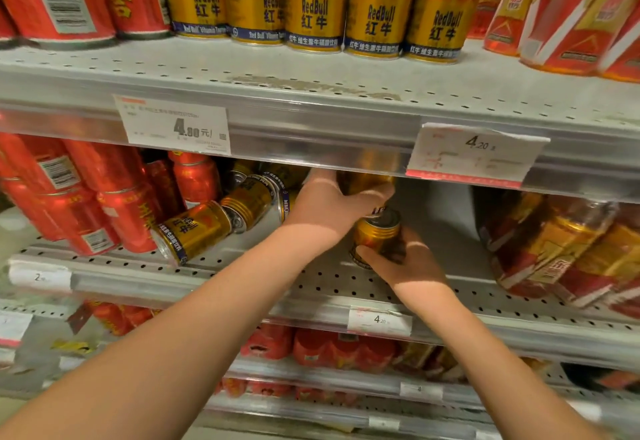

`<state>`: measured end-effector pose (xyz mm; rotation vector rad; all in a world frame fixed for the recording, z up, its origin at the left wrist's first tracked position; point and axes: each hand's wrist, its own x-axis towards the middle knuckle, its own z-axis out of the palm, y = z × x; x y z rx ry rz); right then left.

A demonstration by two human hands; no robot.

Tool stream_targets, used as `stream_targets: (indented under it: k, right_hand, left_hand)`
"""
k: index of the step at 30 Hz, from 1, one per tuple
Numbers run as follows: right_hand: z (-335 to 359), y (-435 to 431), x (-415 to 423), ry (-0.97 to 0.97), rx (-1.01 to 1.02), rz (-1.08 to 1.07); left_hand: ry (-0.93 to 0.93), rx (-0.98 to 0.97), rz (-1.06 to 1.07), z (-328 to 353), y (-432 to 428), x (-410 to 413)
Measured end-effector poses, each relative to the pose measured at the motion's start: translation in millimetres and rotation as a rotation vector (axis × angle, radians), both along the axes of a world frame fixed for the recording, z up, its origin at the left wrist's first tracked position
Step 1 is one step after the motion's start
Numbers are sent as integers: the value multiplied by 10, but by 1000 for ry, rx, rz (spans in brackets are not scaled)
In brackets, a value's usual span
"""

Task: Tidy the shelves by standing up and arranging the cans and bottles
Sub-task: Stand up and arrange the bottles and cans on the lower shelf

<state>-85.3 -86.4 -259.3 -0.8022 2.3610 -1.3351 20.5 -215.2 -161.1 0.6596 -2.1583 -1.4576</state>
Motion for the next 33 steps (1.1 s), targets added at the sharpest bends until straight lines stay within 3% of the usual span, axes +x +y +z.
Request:
stream_targets:
  k: [17,33]
  right_hand:
    - [71,230,-265,-23,-27,-31]
    - [178,356,-444,60,69,-19]
  left_hand:
    - [20,2,-44,-284,259,-251]
    - [-106,-120,-112,-222,419,-364]
